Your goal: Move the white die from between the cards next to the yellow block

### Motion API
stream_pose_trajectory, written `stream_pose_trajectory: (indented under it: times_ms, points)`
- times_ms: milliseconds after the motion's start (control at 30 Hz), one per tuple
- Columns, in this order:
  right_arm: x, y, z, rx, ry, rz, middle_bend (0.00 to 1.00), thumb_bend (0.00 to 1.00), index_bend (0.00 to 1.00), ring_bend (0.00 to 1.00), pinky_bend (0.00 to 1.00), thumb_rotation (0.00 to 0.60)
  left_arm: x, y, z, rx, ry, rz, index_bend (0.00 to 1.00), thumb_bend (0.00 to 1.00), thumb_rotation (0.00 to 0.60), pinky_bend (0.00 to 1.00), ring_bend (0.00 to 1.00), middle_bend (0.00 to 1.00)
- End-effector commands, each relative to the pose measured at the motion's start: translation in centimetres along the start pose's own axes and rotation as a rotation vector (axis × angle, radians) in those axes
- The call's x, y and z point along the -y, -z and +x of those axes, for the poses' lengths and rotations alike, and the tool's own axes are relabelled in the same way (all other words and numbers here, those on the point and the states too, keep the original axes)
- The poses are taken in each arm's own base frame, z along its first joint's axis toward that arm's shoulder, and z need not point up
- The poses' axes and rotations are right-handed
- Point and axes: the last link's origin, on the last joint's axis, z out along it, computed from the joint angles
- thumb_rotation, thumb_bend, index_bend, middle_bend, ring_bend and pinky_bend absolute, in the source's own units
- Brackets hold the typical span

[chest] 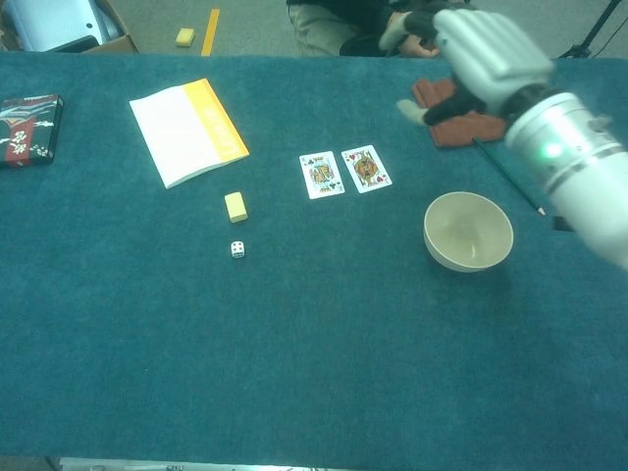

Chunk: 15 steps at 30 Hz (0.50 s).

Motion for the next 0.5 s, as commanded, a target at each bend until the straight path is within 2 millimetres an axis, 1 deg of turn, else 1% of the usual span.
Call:
stream_pose_trajectory:
  times_ms: [33, 133, 267, 400, 500]
  points:
    - [-3.1, 2.9, 1.2, 0.033, 0.069, -0.121, 0.27, 0.28, 0.28, 0.1, 0.1, 0.6, -0.1, -0.2, 0.1, 0.0, -0.003, -0.005, 0.18, 0.41, 0.6, 0.15, 0.17, 0.27]
    - [-4.7, 4.9, 2.3, 0.03, 0.089, -0.191, 0.27, 0.28, 0.28, 0.1, 0.1, 0.6, -0.3, -0.3, 0.1, 0.002, -0.006, -0.013, 0.18, 0.41, 0.6, 0.15, 0.17, 0.27]
    - [-6.1, 7.0, 3.1, 0.023, 0.098, -0.245, 0.27, 0.28, 0.28, 0.1, 0.1, 0.6, -0.6, -0.2, -0.1, 0.002, -0.009, -0.026, 0.18, 0.41, 0.6, 0.15, 0.17, 0.27]
    - [-7.9, 9.7, 4.0, -0.003, 0.127, -0.302, 0.27, 0.28, 0.28, 0.1, 0.1, 0.6, -1.2, -0.1, -0.1, -0.003, -0.012, -0.044, 0.18, 0.41, 0.6, 0.15, 0.17, 0.27]
    - [-8.5, 11.0, 4.5, -0.024, 0.134, -0.322, 0.27, 0.28, 0.28, 0.1, 0.1, 0.6, -1.5, -0.1, 0.0, -0.011, -0.011, -0.047, 0.18, 0.41, 0.6, 0.15, 0.17, 0.27]
